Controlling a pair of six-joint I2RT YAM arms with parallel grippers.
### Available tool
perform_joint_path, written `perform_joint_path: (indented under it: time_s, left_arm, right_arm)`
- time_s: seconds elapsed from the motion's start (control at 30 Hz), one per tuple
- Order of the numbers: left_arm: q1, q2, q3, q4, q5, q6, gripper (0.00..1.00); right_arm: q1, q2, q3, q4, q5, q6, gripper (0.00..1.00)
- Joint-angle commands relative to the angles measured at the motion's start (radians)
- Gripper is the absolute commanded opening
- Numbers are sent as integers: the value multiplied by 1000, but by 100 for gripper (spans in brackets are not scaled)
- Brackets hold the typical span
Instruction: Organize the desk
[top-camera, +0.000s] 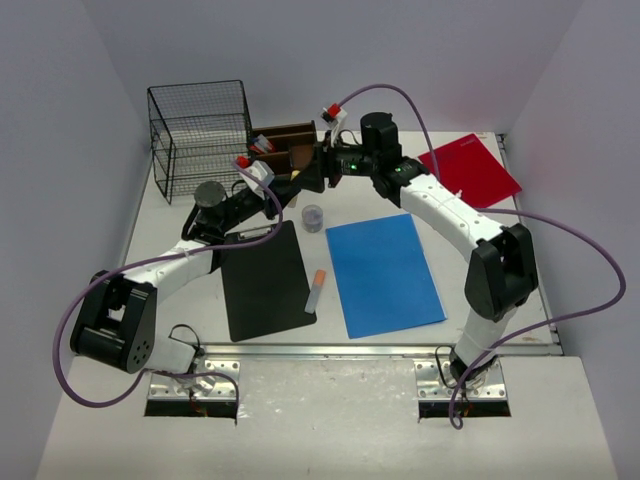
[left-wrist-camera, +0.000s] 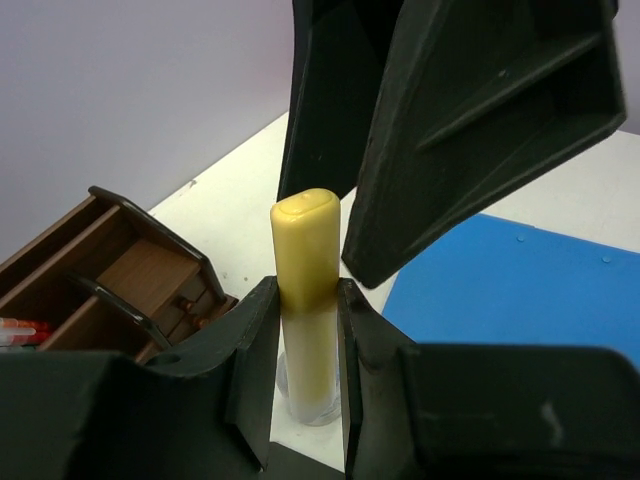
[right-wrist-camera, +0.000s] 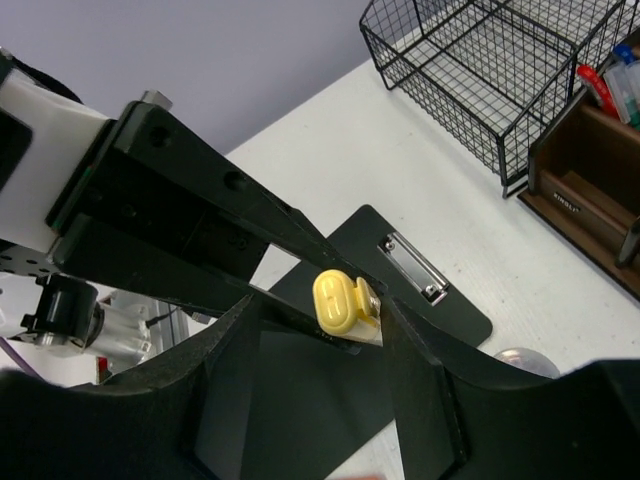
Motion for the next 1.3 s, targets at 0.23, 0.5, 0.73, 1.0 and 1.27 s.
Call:
perform_joint_path:
  time_s: [0.23,0.5,0.73,1.0,1.27]
  left_arm:
    - [5,-37,44,1,25,-4,9]
    - [51,-186,30,-284,-78,11,100]
    - [223,-432,32,-570,-289,-86,100]
    - [273,-500,100,-842,-499,-320,100]
    - [273,-546,38,-823,-502,-366,100]
  right_arm:
    - [23,43,68,20,25,-64,9]
    - [22,53,121,4,105,-122,0]
    - [23,119,149,79,362,-45,0]
    - [84,281,303,161,665,73,0]
    - [121,459,415,225,851,106,0]
